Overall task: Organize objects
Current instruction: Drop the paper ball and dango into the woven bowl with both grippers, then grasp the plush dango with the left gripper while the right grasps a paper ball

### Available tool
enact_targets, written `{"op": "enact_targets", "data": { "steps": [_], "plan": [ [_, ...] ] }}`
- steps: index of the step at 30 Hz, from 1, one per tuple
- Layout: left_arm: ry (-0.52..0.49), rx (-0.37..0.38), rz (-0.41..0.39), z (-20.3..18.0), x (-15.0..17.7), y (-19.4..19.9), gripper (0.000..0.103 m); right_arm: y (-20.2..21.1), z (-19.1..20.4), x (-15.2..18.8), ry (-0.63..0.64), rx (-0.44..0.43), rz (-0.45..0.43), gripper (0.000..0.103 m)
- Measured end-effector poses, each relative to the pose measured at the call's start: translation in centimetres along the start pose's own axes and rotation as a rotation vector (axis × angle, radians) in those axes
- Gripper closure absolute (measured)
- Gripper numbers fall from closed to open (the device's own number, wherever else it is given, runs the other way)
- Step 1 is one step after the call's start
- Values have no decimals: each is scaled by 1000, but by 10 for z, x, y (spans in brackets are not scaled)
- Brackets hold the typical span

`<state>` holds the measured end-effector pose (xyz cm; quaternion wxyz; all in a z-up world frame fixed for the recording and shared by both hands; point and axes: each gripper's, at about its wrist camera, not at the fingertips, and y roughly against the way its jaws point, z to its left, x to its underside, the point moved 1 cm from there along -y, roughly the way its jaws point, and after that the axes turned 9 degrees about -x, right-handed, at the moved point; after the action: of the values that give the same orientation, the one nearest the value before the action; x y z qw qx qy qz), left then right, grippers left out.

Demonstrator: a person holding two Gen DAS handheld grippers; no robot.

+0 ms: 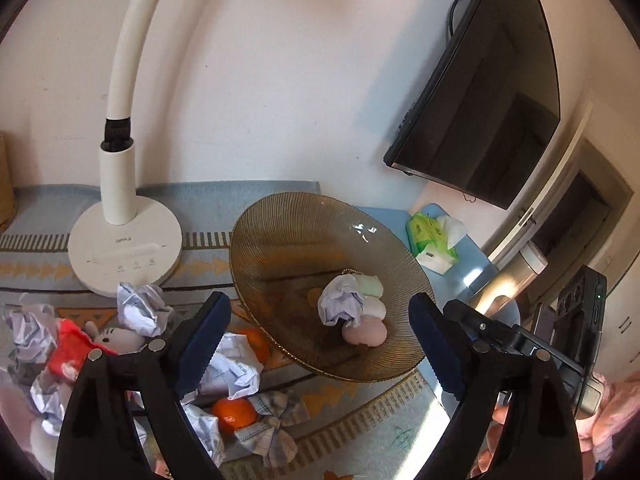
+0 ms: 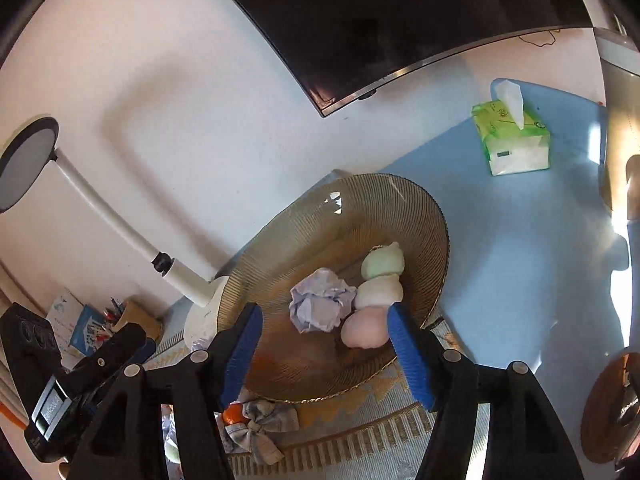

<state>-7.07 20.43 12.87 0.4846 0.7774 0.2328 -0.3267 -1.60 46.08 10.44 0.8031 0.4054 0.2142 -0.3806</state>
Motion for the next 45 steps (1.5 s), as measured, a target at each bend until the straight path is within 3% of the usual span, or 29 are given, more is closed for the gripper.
{"op": "enact_targets", "data": {
  "steps": [3,6,9,11,14,16,20,22,24,27,30,33,36,41,43,45],
  "plan": [
    [-4,-45,-84,15,12,51,13,9,37,22,101,-35,30,39],
    [8,-134,-177,37,26,107,4,16,79,49,202,-111,46,38],
    [34,-243,-273,64,50,156,1,14,112,85,320,-140,38,28],
    [48,-341,-291,86,68,173,1,3,120,113,376,-142,24,14],
    [101,-481,-280,130,99,172,1,-22,120,151,426,-134,52,14],
    [152,-523,-230,162,120,158,1,-38,113,163,403,-145,98,14],
    [299,-480,-194,211,148,138,1,-44,115,169,439,-103,85,12],
    [345,-465,-186,221,153,135,1,-52,117,172,450,-92,125,10],
    [360,-450,-206,226,152,136,1,-58,121,175,471,-83,150,10],
    [386,-392,-164,232,155,130,1,-54,126,178,502,-76,135,10],
    [399,-395,-160,232,157,130,1,-54,130,182,529,-84,146,10],
    [368,-404,-112,227,152,124,1,-54,139,185,554,-147,186,10],
    [288,-368,-87,216,132,122,1,-56,157,191,564,-231,235,10],
    [151,-366,-24,208,88,93,3,-71,195,212,694,-239,272,10],
    [124,-315,20,207,81,76,21,-79,205,221,738,-225,279,10],
    [132,-249,64,206,80,64,31,-85,210,227,761,-215,288,17]
  ]
}}
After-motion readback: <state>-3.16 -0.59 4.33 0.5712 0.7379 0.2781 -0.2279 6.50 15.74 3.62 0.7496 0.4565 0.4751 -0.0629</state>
